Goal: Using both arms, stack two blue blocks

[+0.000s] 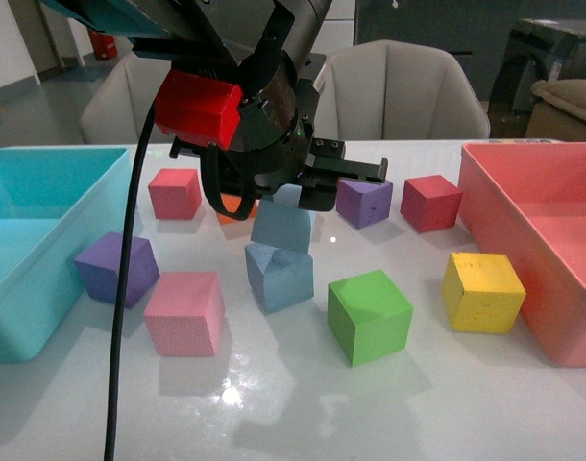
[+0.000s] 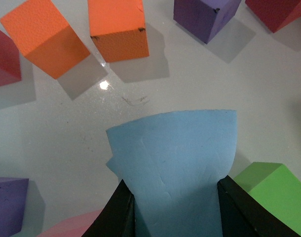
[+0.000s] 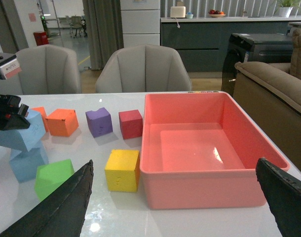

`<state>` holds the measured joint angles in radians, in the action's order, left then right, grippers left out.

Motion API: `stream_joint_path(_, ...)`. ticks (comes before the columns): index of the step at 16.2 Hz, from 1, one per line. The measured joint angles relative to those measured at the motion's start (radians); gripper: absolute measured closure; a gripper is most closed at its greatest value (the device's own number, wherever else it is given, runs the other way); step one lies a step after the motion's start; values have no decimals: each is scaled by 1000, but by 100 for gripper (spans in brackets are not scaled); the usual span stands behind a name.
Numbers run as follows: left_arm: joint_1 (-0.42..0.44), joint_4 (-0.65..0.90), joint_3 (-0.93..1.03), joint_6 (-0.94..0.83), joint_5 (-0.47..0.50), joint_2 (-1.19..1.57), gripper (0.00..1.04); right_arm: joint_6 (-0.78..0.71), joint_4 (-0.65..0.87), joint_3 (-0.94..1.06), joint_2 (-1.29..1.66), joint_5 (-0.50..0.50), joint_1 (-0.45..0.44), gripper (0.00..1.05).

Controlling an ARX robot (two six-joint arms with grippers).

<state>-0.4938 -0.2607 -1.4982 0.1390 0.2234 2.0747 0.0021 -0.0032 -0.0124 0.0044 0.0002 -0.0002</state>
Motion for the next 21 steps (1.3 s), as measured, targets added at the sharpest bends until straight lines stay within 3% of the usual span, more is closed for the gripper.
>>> stream_joint_path(14,21,-48,-63,37,-29,79,70,0,0,0,0,0,0,6)
stream_joint_path(15,37,-48,-79,66,-48,92,64,0,0,0,0,0,0,6)
stream_joint_path(16,38,-49,-79,75,-48,92,28,0,0,0,0,0,0,6)
stream_joint_path(17,37,-47,-79,75,-49,92,12,0,0,0,0,0,0,6)
stream_joint_path(18,37,-42,-79,74,-46,92,5,0,0,0,0,0,0,6)
stream_joint_path(21,39,-37,-79,74,-39,92,7,0,0,0,0,0,0,6)
